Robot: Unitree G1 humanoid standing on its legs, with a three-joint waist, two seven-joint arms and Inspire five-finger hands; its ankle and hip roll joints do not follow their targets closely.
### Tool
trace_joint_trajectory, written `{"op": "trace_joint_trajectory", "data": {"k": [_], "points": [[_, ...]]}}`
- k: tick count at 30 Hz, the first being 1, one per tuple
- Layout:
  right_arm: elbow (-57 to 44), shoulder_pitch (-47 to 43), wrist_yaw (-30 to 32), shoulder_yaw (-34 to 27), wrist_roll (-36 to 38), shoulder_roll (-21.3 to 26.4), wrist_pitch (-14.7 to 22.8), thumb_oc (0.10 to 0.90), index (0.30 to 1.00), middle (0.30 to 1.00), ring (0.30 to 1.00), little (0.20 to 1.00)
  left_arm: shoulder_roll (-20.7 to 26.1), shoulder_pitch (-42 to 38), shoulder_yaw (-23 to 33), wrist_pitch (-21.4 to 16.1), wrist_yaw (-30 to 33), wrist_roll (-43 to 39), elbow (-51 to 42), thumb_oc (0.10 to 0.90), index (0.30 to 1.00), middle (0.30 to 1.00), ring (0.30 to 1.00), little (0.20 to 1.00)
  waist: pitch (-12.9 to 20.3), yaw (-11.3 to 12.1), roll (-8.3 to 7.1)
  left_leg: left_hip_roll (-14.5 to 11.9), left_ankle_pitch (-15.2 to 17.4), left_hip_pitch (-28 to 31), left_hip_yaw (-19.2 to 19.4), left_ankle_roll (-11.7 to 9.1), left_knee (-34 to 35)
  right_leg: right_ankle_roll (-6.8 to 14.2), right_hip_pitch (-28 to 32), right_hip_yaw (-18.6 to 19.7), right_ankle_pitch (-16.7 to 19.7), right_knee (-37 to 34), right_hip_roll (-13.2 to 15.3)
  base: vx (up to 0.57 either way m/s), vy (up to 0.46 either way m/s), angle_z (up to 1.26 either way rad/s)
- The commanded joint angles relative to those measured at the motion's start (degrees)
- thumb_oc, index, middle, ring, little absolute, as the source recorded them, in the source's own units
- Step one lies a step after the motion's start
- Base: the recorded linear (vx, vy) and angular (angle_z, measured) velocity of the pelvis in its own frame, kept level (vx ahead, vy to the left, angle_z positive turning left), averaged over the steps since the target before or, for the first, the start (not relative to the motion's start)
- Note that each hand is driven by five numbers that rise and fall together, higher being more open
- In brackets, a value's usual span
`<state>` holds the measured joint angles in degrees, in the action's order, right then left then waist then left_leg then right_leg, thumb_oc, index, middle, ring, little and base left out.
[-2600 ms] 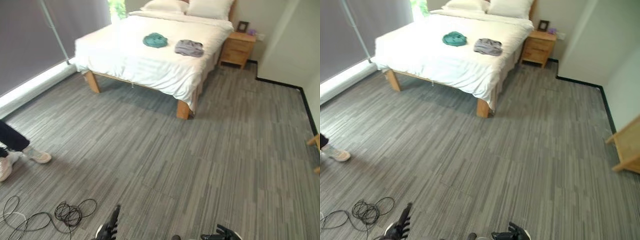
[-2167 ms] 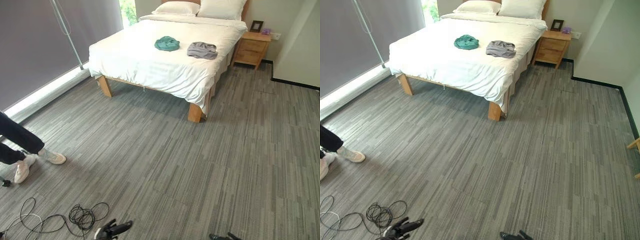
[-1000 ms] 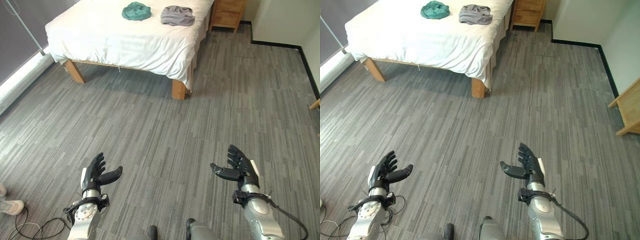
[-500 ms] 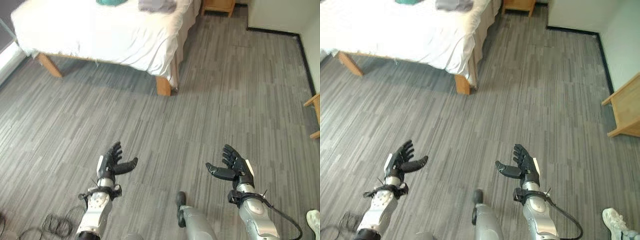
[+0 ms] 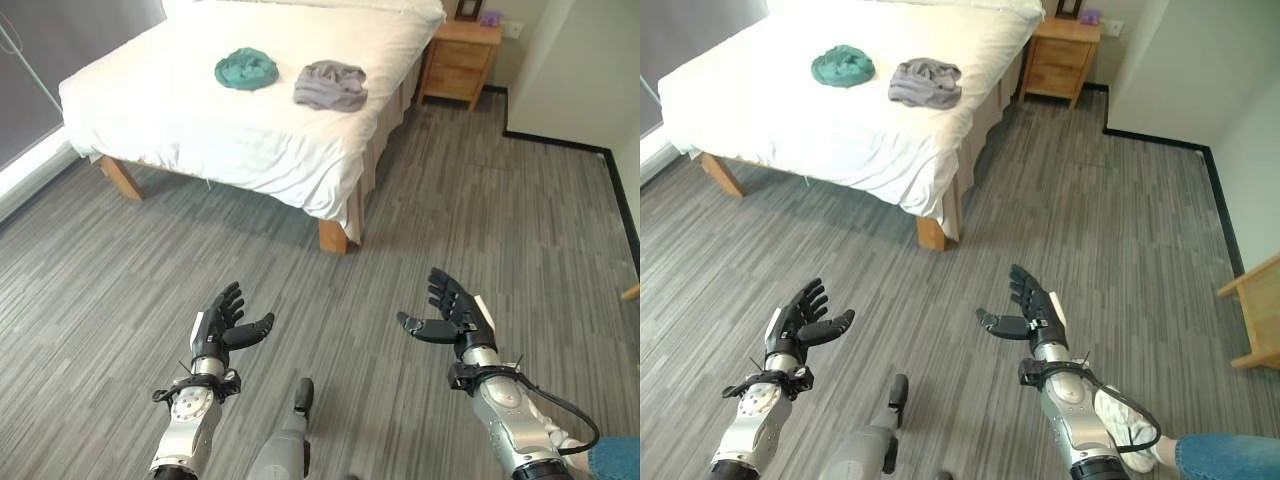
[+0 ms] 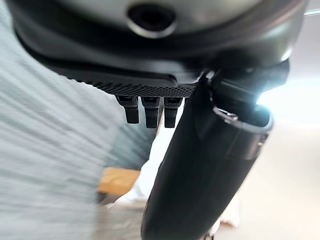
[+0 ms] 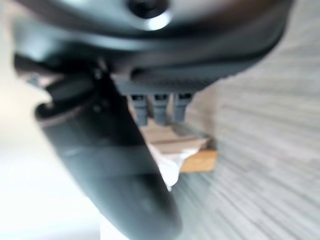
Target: Pick up bed clothes into laundry basket.
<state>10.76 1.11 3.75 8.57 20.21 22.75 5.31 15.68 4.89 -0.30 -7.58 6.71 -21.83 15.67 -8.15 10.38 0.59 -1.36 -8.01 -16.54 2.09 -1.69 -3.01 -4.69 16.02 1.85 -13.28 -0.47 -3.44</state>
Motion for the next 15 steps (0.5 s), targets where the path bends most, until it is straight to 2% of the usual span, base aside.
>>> {"op": "trace_joint_trajectory", "data": {"k": [1, 2, 3, 4, 5, 6, 7, 8, 9, 11, 12, 13, 14, 15], "points": [[-7.1, -6.5, -0.6, -3.2, -3.3, -2.1, 5.3, 0.800, 0.900, 0.900, 0.900, 0.900, 4.7, -3.6, 2.8, -6.9, -0.2, 1.8, -10.8, 0.800, 0.900, 0.900, 0.900, 0.900, 3.5, 2.2, -5.24, 1.8, -3.4, -0.6, 0.0, 1.5, -2.0, 15.8, 0.3, 2.2, 18.1, 23.5, 11.5, 0.55, 0.216, -0.54], [-7.2, -6.3, -0.4, -3.1, -3.6, -2.4, 5.0, 0.800, 0.900, 0.900, 0.900, 0.900, 4.8, -3.8, 2.4, -6.5, -0.1, 2.2, -10.9, 0.800, 0.900, 0.900, 0.900, 0.900, 3.2, 1.6, -4.28, 2.0, -1.4, 2.6, -0.7, 2.8, -1.8, 16.3, -4.5, 2.2, 23.0, 32.5, 11.2, 0.58, 0.234, -0.18], [-7.6, -6.0, -0.5, -2.4, -3.5, -2.9, 4.9, 0.800, 0.900, 0.900, 0.900, 0.900, 5.2, -4.5, 2.1, -5.5, 0.9, 4.3, -10.7, 0.800, 0.900, 0.900, 0.900, 0.900, 2.2, 0.1, -3.40, 2.3, 0.9, 6.1, -1.2, 3.7, -1.9, 15.8, -7.9, 1.7, 26.6, 38.0, 10.6, 0.61, 0.279, 0.11], [-7.5, -6.9, -0.6, -2.1, -3.3, -3.2, 4.9, 0.800, 0.900, 0.900, 0.900, 0.900, 5.9, -5.2, 1.9, -5.7, 1.1, 4.5, -10.6, 0.800, 0.900, 0.900, 0.900, 0.900, 1.2, -0.7, -2.12, 1.7, 2.0, 8.5, -1.7, 4.5, -1.9, 15.5, -11.3, -0.5, 28.1, 42.7, 11.3, 0.65, 0.268, 0.31], [-7.2, -7.6, -0.7, -1.7, -3.5, -3.4, 5.2, 0.800, 0.900, 0.900, 0.900, 0.900, 6.2, -5.7, 1.9, -6.0, 1.1, 4.3, -11.0, 0.800, 0.900, 0.900, 0.900, 0.900, 0.4, -2.1, -1.29, 1.9, 3.5, 11.4, -2.1, 4.9, -1.6, 14.8, -14.5, -2.9, 25.2, 46.8, 12.5, 0.43, 0.173, 0.36], [-7.2, -7.6, -0.7, -1.7, -3.5, -3.3, 5.3, 0.800, 0.900, 0.900, 0.900, 0.900, 6.2, -5.7, 1.9, -6.0, 1.1, 4.4, -11.0, 0.800, 0.900, 0.900, 0.900, 0.900, 0.4, -2.2, -1.72, 2.5, 3.9, 11.6, -2.2, 4.9, -1.6, 14.9, -14.4, -3.0, 24.5, 47.3, 13.0, 0.67, 0.087, 0.53], [-7.7, -8.3, -0.8, -1.2, -4.1, -3.1, 4.6, 0.800, 0.900, 0.900, 0.900, 0.900, 6.8, -5.9, 2.5, -6.3, 0.7, 3.4, -11.7, 0.800, 0.900, 0.900, 0.900, 0.900, 0.0, -4.4, -1.32, 2.1, 6.1, 16.5, -3.8, 4.8, -0.1, 13.8, -19.7, -5.4, 19.7, 44.4, 15.4, 0.68, -0.002, 0.53], [-7.8, -8.3, -1.0, -1.3, -3.4, -3.3, 4.9, 0.800, 0.900, 0.900, 0.900, 0.900, 6.7, -6.3, 2.6, -6.4, 0.6, 2.7, -11.9, 0.800, 0.900, 0.900, 0.900, 0.900, -0.4, -5.2, -1.21, 2.0, 6.9, 18.5, -5.0, 4.7, 0.9, 13.4, -22.6, -5.8, 17.2, 43.0, 15.3, 0.93, -0.054, 0.57], [-8.0, -8.2, -1.4, -1.9, -2.3, -3.2, 5.1, 0.800, 0.900, 0.900, 0.900, 0.900, 6.6, -6.4, 2.7, -6.6, 0.0, 1.9, -12.6, 0.800, 0.900, 0.900, 0.900, 0.900, -0.4, -6.0, -1.58, 2.4, 8.7, 21.1, -6.1, 4.2, 1.8, 13.2, -25.2, -6.9, 16.4, 36.4, 16.1, 0.67, -0.141, 0.42], [-8.2, -7.6, -1.7, -2.7, -1.7, -2.9, 5.1, 0.800, 0.900, 0.900, 0.900, 0.900, 6.8, -6.4, 2.8, -6.9, -0.6, 1.0, -13.7, 0.800, 0.900, 0.900, 0.900, 0.900, -0.6, -7.9, -2.45, 2.5, 11.3, 24.0, -8.1, 2.6, 2.5, 13.9, -27.3, -6.5, 18.2, 24.1, 17.5, 0.71, -0.241, 0.32], [-8.1, -6.9, -1.8, -3.0, -2.0, -2.7, 5.0, 0.800, 0.900, 0.900, 0.900, 0.900, 6.9, -6.4, 2.7, -6.9, -1.0, 1.0, -13.9, 0.800, 0.900, 0.900, 0.900, 0.900, -0.7, -9.2, -2.90, 2.3, 14.1, 27.0, -10.1, 1.7, 3.1, 14.8, -27.3, -5.7, 18.6, 13.7, 17.2, 0.84, -0.306, 0.55], [-8.2, -6.0, -2.1, -3.8, -2.3, -2.4, 4.7, 0.800, 0.900, 0.900, 0.900, 0.900, 7.0, -6.7, 2.6, -7.1, -1.3, 1.4, -14.0, 0.800, 0.900, 0.900, 0.900, 0.900, -0.7, -10.7, -3.55, 2.1, 15.7, 29.2, -12.6, 0.9, 3.6, 15.8, -27.8, -3.1, 20.2, 5.7, 16.9, 0.82, -0.284, 0.75], [-8.9, -5.0, -2.3, -4.5, -2.2, -2.1, 4.4, 0.800, 0.900, 0.900, 0.900, 0.900, 7.2, -6.9, 2.1, -7.2, -2.0, 1.5, -14.2, 0.800, 0.900, 0.900, 0.900, 0.900, -0.6, -11.4, -3.87, 1.4, 16.5, 30.5, -14.1, 0.1, 4.0, 17.0, -27.4, -0.9, 20.7, 2.0, 16.5, 0.77, -0.267, 0.81], [-9.2, -3.9, -2.4, -5.7, -2.3, -1.7, 4.5, 0.800, 0.900, 0.900, 0.900, 0.900, 7.3, -7.8, 1.1, -7.5, -2.5, 2.2, -14.4, 0.800, 0.900, 0.900, 0.900, 0.900, -0.3, -12.7, -4.17, 0.2, 17.9, 32.1, -16.8, -0.1, 4.1, 18.7, -28.5, 3.3, 22.0, -2.5, 15.8, 0.71, -0.269, 0.86]]}}
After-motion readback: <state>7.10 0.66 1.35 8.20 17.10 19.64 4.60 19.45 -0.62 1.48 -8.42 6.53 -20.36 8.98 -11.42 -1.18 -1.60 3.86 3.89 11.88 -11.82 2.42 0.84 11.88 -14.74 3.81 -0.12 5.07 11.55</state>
